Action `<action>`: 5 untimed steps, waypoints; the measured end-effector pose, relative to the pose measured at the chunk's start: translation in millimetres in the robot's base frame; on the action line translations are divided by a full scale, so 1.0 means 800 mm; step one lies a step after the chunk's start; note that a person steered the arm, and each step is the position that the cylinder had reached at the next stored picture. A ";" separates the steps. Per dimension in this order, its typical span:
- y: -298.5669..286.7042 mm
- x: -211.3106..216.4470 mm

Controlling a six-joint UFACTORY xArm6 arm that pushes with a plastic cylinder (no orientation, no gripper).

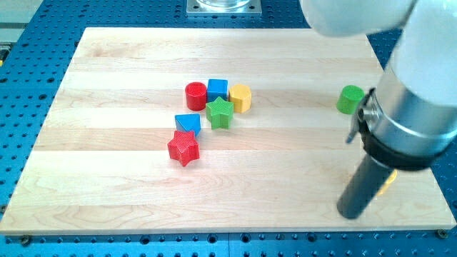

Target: Push the green circle and the yellow heart at the center right of the board

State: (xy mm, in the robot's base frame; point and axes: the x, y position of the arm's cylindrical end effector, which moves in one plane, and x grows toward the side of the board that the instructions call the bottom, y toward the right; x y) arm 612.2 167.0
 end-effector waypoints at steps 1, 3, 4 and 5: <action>0.021 -0.038; -0.027 -0.058; -0.020 -0.037; -0.009 -0.030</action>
State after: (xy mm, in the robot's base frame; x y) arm 588.4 160.1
